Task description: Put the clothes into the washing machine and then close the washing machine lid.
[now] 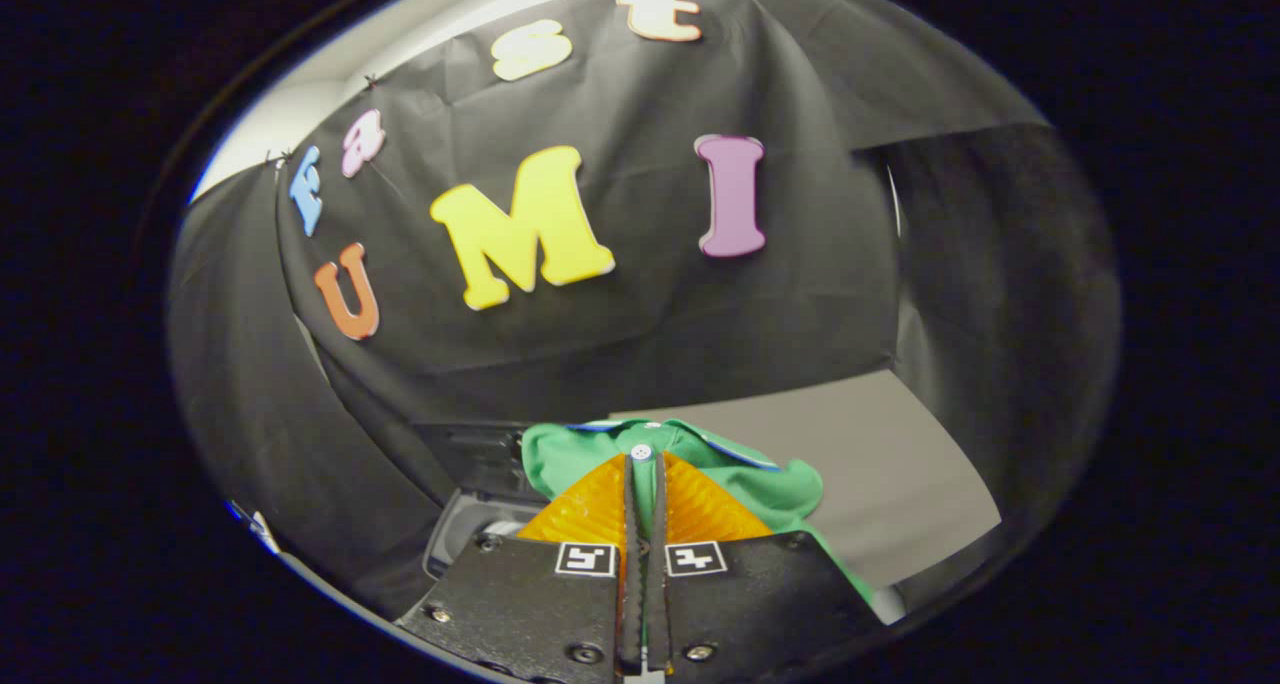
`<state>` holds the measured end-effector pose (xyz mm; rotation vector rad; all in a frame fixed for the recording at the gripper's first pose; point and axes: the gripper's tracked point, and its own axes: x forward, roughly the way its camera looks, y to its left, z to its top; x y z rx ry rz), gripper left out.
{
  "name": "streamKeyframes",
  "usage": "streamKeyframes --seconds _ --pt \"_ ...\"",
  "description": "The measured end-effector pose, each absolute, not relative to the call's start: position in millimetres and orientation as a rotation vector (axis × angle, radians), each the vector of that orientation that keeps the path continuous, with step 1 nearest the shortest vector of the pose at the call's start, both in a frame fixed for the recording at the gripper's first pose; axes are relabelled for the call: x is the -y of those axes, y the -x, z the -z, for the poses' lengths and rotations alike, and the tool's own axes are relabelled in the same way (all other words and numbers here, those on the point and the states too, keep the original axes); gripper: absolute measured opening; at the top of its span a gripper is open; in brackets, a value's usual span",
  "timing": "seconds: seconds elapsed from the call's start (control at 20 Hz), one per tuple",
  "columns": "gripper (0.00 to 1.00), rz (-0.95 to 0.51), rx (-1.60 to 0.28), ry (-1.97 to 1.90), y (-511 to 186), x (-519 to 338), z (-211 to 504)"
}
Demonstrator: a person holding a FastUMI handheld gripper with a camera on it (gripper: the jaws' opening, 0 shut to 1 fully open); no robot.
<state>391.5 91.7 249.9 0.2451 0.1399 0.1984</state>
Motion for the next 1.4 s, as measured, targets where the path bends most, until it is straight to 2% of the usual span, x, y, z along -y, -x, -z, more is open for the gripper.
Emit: streamKeyframes --seconds 0.35,0.6,1.0,1.4 --pt "0.05 -0.344 0.033 -0.229 -349.8 -192.1 -331.2" --pt "0.05 -0.382 0.060 -0.190 -345.7 -254.0 -347.3" --pt "0.05 -0.421 -0.066 -0.111 -380.0 -338.2 -300.5" --pt "0.05 -0.448 -0.300 -0.088 -451.4 -392.8 -195.2"
